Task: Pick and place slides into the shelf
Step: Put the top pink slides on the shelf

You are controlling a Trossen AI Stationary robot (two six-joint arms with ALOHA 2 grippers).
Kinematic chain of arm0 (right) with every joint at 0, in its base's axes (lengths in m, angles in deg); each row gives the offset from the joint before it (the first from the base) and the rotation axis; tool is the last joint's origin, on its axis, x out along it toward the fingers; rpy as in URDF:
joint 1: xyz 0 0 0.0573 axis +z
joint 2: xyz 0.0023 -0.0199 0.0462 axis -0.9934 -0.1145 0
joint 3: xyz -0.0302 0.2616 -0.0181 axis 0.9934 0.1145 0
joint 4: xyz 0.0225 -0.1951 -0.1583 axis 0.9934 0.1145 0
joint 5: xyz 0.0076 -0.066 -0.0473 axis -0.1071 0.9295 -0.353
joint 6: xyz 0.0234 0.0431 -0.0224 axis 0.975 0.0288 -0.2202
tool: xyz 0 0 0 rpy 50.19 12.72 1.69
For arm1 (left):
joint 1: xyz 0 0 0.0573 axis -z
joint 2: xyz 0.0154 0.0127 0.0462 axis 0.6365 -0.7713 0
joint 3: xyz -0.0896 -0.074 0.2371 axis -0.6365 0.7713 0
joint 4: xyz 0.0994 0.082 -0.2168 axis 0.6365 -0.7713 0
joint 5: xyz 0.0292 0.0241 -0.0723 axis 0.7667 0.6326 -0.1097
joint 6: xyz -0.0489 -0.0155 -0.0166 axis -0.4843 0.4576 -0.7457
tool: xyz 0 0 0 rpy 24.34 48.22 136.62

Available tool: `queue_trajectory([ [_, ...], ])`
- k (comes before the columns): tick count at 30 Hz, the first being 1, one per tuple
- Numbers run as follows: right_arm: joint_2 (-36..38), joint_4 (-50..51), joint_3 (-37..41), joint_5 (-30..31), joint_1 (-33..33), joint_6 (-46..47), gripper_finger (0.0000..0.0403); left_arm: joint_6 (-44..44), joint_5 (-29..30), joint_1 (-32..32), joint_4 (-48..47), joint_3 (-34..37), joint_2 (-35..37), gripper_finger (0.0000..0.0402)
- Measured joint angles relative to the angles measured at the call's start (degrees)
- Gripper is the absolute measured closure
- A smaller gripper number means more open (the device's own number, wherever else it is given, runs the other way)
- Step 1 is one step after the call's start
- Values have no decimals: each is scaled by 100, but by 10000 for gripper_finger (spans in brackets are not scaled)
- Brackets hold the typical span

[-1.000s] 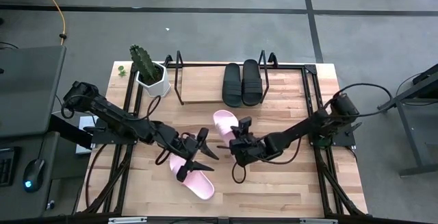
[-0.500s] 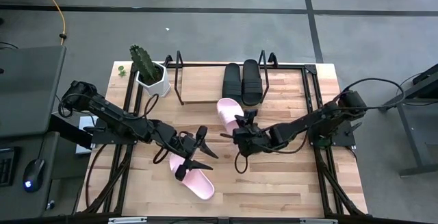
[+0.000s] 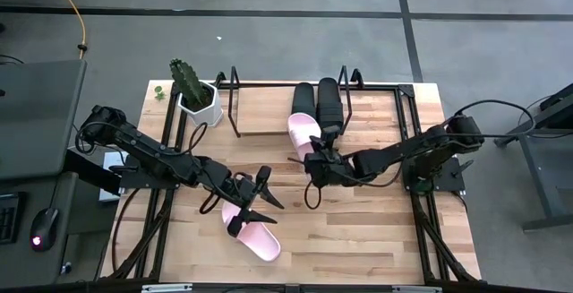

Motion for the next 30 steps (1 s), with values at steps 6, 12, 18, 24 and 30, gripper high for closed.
queue_trajectory([
  [6,315,-88,0,-7,-279,0,403,0,-165,0,-6,0,0,227],
  [12,542,-155,0,-31,-511,-129,403,0,-167,0,-6,0,0,227],
  [18,584,-406,-81,-38,-764,-443,403,0,-167,0,-6,0,-2,227],
  [24,584,-233,-438,-100,-1015,-446,403,0,-167,2,-6,0,-2,227],
  [30,584,-132,-613,-199,-1324,-446,403,0,-166,1,-6,0,-4,227],
])
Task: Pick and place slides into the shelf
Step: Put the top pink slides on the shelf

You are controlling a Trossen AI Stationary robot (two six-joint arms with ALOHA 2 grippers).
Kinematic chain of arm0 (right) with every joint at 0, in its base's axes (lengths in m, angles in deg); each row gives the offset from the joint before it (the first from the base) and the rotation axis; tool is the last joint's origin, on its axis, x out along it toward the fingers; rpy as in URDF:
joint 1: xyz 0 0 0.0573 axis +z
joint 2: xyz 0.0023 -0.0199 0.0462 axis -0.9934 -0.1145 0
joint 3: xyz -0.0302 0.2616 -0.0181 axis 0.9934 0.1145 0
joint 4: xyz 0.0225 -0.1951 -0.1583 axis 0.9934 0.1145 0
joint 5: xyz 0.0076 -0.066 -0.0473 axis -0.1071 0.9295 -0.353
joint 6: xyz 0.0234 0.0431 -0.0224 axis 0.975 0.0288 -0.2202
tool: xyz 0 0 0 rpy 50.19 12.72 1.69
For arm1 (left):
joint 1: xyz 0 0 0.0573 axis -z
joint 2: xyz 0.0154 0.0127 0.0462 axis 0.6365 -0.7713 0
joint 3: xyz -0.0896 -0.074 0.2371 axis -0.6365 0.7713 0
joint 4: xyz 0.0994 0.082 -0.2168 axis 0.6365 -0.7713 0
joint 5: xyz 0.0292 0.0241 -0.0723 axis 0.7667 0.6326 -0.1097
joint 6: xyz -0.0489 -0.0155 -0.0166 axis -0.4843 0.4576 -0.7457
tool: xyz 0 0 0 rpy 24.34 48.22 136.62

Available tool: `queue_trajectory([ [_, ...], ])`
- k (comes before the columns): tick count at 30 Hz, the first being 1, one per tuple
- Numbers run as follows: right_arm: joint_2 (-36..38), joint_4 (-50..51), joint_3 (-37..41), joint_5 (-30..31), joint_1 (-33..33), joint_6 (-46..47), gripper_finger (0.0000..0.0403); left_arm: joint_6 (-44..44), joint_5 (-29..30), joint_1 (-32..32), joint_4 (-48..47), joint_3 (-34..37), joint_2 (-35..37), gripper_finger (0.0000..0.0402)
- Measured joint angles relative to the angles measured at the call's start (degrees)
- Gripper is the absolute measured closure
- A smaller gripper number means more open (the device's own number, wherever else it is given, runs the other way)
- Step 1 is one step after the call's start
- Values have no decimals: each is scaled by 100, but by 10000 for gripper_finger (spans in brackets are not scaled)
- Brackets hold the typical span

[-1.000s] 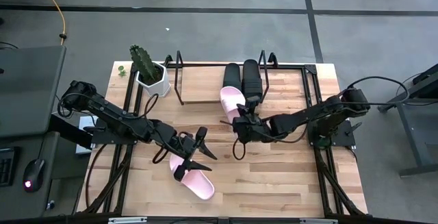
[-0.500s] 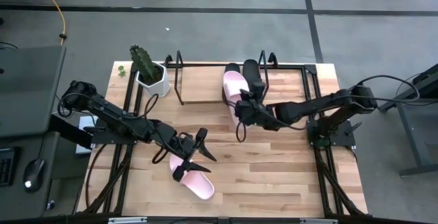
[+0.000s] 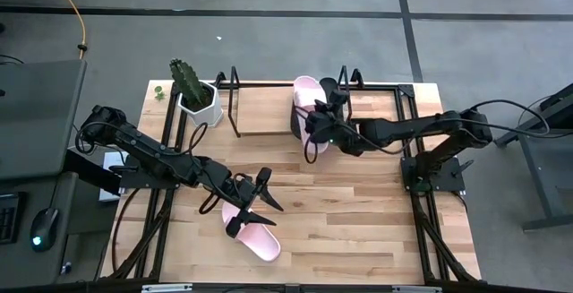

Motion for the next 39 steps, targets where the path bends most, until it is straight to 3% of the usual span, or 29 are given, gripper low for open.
queue_trajectory([
  [17,-70,-94,-3,-409,-689,4,403,-2,1,0,2,0,0,227],
  [30,-488,-1262,-5,-558,-765,-603,403,-2,3,0,13,2,-2,227],
  [39,-712,-1437,-5,-619,-1038,-642,403,0,3,0,12,2,-2,227],
])
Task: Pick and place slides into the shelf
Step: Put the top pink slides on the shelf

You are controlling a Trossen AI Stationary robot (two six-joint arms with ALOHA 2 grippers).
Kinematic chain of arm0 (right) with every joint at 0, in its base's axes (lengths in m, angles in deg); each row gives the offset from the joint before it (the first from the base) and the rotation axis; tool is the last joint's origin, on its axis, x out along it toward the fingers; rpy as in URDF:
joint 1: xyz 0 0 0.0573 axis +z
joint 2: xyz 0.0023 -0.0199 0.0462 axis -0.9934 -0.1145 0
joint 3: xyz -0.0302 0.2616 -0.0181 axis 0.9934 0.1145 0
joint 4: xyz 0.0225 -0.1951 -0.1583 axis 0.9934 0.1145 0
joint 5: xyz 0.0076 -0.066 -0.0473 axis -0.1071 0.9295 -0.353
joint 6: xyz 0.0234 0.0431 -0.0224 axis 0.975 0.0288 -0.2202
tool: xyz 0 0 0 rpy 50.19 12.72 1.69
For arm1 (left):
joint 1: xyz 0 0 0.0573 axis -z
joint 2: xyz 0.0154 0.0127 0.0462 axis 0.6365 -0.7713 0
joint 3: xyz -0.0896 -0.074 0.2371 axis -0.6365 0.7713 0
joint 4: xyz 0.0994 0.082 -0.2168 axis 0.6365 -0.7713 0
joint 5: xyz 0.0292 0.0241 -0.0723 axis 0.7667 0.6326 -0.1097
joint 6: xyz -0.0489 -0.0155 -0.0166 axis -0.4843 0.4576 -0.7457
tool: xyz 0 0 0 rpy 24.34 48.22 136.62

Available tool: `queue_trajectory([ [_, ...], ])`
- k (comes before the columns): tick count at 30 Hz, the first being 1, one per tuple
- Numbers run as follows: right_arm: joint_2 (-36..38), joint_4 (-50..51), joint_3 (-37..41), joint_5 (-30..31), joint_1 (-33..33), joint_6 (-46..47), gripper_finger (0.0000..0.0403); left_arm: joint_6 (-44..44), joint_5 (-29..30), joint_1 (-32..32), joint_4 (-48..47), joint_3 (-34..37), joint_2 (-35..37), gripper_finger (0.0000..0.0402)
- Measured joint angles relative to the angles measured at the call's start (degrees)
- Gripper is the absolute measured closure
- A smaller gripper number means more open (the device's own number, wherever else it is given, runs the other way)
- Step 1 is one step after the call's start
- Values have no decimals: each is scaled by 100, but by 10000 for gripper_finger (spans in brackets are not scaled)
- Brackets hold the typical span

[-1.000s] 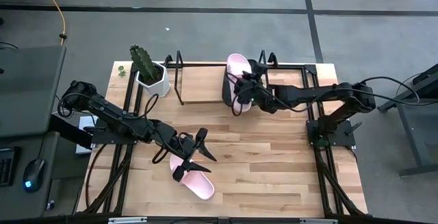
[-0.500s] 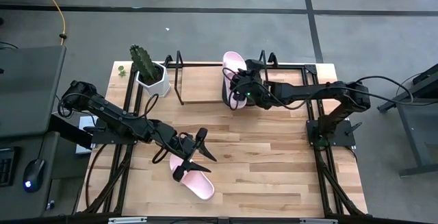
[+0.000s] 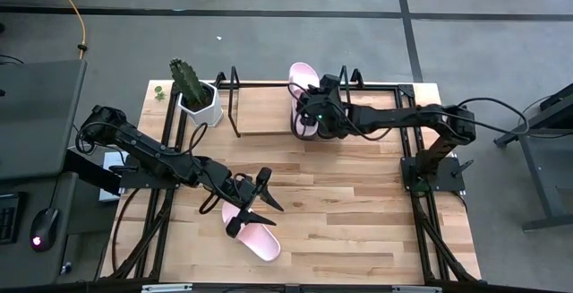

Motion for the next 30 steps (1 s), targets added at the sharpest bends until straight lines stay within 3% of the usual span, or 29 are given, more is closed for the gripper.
queue_trajectory([
  [8,-326,-128,-233,-89,-125,44,403,0,0,1,3,0,0,227],
  [20,-1500,830,-1735,27,-169,199,403,6,-3,-1,-2,0,0,227],
  [30,-1614,785,-1751,-471,-345,649,403,15,-149,1,4,0,0,227],
])
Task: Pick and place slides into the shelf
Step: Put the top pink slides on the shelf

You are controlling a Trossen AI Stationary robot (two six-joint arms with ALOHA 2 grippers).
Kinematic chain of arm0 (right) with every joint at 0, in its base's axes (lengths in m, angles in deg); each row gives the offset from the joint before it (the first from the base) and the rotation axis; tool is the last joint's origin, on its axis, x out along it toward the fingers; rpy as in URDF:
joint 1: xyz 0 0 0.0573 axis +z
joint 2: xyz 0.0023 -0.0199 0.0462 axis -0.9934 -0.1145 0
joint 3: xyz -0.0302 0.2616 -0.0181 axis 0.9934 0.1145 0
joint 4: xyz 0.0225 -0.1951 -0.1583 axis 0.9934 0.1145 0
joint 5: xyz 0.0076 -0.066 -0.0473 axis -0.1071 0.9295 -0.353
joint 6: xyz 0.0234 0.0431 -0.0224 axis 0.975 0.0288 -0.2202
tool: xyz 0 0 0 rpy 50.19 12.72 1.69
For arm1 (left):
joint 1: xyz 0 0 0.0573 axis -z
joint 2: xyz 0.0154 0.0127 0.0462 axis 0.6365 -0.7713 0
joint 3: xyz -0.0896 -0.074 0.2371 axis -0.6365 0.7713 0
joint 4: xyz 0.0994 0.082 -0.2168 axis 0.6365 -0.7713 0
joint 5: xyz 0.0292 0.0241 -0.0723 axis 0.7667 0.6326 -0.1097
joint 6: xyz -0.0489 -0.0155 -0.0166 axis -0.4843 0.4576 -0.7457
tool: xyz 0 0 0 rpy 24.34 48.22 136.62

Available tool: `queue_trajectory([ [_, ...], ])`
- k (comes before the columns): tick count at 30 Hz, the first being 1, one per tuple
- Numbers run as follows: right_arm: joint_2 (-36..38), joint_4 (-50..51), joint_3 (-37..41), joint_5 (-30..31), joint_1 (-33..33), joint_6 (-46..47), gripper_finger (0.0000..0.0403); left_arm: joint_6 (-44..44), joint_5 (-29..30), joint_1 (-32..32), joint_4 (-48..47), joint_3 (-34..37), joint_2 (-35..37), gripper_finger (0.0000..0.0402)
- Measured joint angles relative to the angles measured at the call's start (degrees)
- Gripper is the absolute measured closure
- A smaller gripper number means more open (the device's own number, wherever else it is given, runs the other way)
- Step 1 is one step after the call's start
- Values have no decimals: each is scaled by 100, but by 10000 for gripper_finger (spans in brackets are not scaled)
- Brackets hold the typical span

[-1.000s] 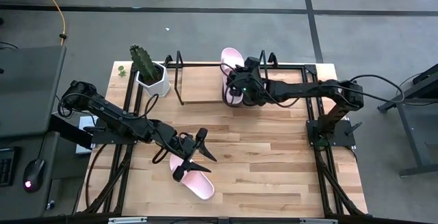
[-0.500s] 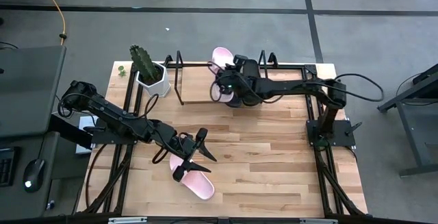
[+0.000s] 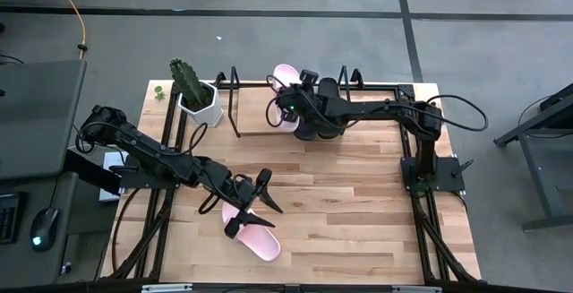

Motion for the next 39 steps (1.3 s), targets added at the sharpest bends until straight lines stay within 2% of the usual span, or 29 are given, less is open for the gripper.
queue_trajectory([
  [12,-205,-413,8,-301,-39,-23,403,253,-3,2,166,0,133,227],
  [19,-479,-742,11,-368,-119,-131,403,275,-260,17,-443,0,666,227],
  [23,-528,-856,13,-409,-124,-154,403,298,-232,189,-925,4,916,227],
  [32,-557,-969,13,-548,-126,-129,403,412,-144,756,-893,2,1127,227],
  [39,-781,-1018,13,-543,-171,-216,403,410,-138,863,-954,0,1126,227],
])
